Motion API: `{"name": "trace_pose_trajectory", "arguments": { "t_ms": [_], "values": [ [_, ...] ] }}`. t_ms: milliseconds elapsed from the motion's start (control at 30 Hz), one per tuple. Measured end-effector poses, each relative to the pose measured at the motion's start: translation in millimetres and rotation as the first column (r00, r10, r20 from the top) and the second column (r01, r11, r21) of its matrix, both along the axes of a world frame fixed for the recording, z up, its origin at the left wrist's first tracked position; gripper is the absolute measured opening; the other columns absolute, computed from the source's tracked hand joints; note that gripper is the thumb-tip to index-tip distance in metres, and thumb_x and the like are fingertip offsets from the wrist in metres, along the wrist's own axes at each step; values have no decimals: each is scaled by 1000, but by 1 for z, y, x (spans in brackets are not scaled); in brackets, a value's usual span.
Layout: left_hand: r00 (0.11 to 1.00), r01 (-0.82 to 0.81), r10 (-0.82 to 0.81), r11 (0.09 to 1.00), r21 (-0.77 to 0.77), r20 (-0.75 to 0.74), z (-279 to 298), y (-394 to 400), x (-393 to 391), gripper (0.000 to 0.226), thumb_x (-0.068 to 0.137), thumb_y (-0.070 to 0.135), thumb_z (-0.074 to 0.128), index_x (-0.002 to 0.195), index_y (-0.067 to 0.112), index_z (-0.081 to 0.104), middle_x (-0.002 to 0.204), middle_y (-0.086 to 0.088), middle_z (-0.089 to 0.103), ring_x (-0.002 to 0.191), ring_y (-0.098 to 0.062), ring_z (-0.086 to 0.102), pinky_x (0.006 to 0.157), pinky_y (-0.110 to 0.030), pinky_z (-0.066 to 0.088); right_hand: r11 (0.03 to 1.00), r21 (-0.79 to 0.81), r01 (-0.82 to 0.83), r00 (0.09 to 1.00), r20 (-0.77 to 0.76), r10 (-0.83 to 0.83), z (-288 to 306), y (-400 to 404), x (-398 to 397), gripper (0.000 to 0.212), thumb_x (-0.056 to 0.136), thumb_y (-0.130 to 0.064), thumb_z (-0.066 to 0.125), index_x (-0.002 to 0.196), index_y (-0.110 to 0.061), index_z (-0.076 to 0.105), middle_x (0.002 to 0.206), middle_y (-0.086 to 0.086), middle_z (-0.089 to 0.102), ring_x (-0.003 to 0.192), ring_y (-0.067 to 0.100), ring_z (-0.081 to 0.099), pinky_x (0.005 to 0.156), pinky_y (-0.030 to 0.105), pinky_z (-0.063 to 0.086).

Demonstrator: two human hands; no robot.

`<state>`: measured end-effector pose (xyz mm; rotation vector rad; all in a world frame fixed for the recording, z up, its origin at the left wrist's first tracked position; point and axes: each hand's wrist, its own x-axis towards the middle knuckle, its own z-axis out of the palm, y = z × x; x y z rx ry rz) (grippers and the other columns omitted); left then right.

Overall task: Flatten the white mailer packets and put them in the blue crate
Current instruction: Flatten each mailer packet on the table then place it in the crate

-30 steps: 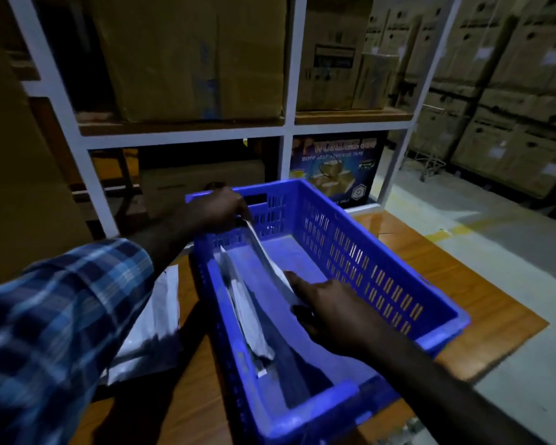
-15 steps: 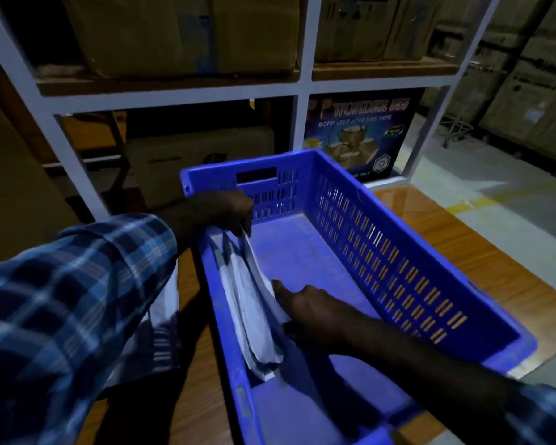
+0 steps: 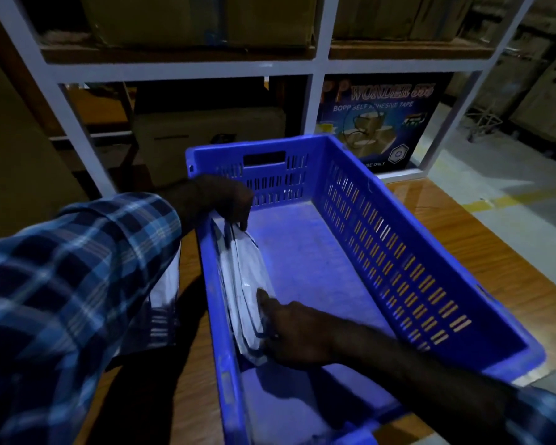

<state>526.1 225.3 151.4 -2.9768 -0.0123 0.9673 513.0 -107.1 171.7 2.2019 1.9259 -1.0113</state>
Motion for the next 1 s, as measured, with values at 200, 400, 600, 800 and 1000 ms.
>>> {"name": "trace_pose_trajectory", "arguments": {
  "t_ms": [200,400,600,800,1000],
  "values": [
    [980,-182,200,930,318,-22,46,-76,-9,31,93,17,57,120,7,68,120,-11,68,109,-28,63,93,-31,43,999,-9,50,999,10,-50,8,6,1,84,101,-31,48,156,-8,-12,156,21,27,136,36,37,105,37,32],
    [890,-329,280,941,83,359,81,-94,-32,38,86,9,58,123,14,68,119,-8,69,108,-26,63,86,-24,41,975,174,134,985,80,-150,45,21,24,74,101,-37,49,157,-8,9,149,20,44,135,36,42,105,37,37],
    [553,-449,433,875,-183,712,136,-135,-95,32,90,9,61,121,8,68,105,-13,72,91,-29,64,80,-28,38,772,594,228,964,-28,-263,92,37,32,33,95,-34,60,122,-17,67,117,6,71,115,24,63,90,27,45],
    [185,-394,363,879,-269,913,151,-178,-207,24,84,16,65,103,9,76,87,-7,75,75,9,56,63,0,33,626,765,154,985,-68,-160,137,57,-17,23,92,-34,62,97,-15,74,86,9,74,94,26,69,77,31,47],
    [21,-522,517,736,-432,856,98,-219,-333,23,85,28,64,103,19,77,88,4,73,71,9,61,69,5,32,624,778,75,997,-49,-59,127,57,-101,26,90,-34,64,99,-11,73,94,10,75,97,28,69,83,40,53]
  ]
}}
